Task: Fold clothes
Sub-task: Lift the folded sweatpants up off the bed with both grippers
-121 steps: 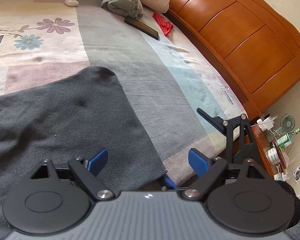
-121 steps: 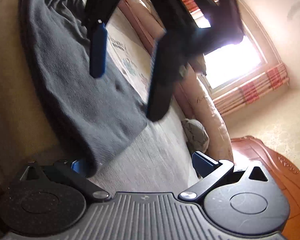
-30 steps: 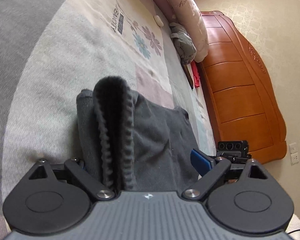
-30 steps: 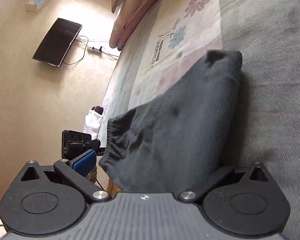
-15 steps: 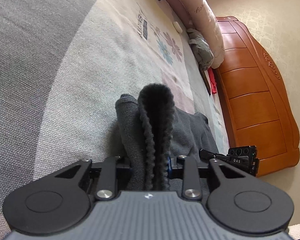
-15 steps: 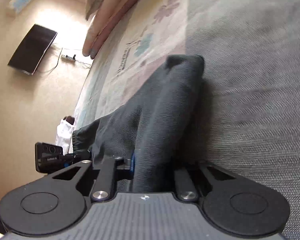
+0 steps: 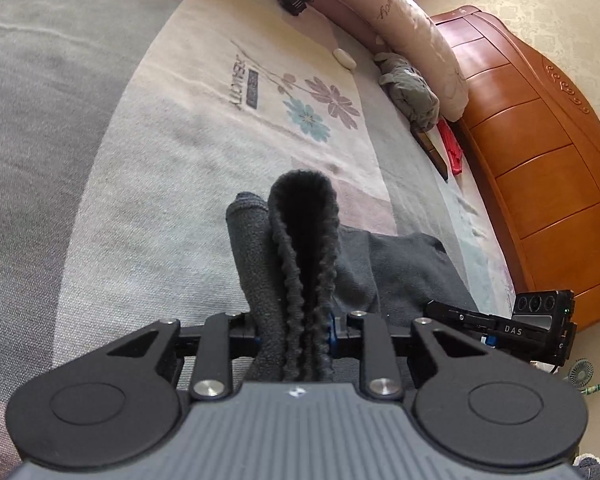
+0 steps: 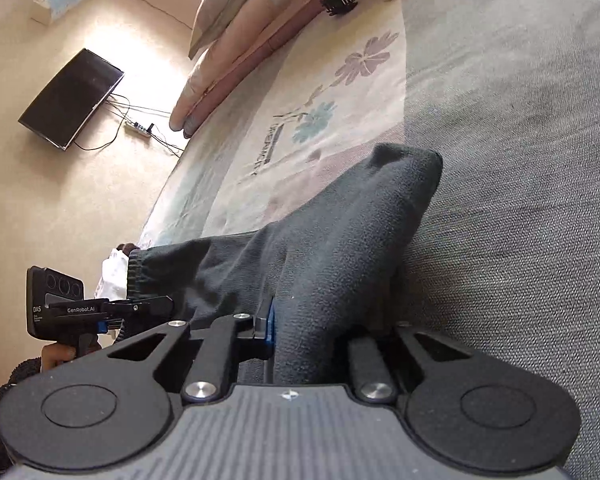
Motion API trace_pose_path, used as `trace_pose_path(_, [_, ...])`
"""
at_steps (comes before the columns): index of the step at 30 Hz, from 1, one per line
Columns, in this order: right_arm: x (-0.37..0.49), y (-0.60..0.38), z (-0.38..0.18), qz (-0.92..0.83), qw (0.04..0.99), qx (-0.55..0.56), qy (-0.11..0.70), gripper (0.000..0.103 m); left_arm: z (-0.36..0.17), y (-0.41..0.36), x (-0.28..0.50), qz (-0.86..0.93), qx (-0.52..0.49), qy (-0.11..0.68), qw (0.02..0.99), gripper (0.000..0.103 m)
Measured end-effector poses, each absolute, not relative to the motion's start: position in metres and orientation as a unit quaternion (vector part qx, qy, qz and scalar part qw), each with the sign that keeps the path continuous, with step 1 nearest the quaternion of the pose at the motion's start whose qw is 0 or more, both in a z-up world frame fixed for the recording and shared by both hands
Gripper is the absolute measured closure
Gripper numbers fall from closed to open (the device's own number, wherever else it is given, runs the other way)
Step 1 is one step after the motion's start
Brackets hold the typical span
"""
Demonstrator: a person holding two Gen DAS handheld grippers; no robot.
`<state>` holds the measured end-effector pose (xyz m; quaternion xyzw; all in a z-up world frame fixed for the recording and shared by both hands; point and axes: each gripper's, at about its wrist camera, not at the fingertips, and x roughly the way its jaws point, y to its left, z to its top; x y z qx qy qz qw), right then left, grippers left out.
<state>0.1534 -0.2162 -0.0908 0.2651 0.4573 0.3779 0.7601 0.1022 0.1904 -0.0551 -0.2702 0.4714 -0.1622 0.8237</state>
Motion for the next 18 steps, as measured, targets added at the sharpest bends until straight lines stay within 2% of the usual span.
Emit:
trace_pose_path(9, [0.132, -0.269, -0.065, 0.363, 0.79, 0.272, 0.412, 0.086, -0.008, 0.128, 0.125, -0.197, -0.202, 0.468, 0.838, 0.078])
trace_pose_path(18, [0.11, -0.35, -0.055, 0.304, 0.823, 0.294, 0.379, 0.086, 0.0, 0.037, 0.166, -0.259, -0.156, 0.479, 0.824, 0.078])
